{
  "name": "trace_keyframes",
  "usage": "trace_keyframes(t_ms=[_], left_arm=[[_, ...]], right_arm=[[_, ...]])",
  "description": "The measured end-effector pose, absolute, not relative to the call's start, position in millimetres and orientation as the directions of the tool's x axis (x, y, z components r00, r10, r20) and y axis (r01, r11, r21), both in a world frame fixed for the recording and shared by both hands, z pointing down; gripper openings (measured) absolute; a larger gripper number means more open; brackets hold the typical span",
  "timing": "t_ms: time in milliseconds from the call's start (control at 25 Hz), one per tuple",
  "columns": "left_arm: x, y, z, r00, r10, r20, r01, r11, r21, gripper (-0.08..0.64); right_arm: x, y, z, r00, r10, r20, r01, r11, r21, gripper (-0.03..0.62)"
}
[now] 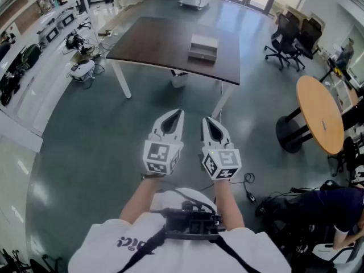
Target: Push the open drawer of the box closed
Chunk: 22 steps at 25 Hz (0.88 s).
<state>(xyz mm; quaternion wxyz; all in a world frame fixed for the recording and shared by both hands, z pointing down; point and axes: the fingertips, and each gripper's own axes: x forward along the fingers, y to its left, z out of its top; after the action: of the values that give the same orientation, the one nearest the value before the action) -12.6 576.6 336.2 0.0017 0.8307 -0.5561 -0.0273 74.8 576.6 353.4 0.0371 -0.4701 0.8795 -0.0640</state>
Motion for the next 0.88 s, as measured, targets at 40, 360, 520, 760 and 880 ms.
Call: trace_keyframes(t_ms=[40, 360, 520, 760, 880], left_arm=[[-15, 575, 338, 0.384, -0.922, -0.044, -0.922, -0.386, 0.039, 0.008], [-31, 559, 362, 0.415, -0.91, -0.017, -0.902, -0.414, 0.119, 0.008], [-31, 543, 366, 0.427, -0.904, -0.015, -0.892, -0.424, 0.155, 0.009], [-34, 478, 380, 0.4, -0.916, 0.01, -0.904, -0.393, 0.168, 0.009], [-29, 430, 375, 0.385, -0.923, 0.011, -0.913, -0.379, 0.151, 0.009]], right_arm=[[71, 574, 354, -0.552, -0.834, -0.003, -0.824, 0.547, -0.146, 0.003], [48, 558, 367, -0.551, -0.834, 0.034, -0.828, 0.541, -0.146, 0.003], [51, 538, 373, -0.538, -0.842, 0.047, -0.834, 0.523, -0.179, 0.003], [48, 463, 394, -0.554, -0.83, 0.064, -0.815, 0.526, -0.245, 0.003], [49, 414, 386, -0.58, -0.813, 0.045, -0.797, 0.555, -0.238, 0.003]])
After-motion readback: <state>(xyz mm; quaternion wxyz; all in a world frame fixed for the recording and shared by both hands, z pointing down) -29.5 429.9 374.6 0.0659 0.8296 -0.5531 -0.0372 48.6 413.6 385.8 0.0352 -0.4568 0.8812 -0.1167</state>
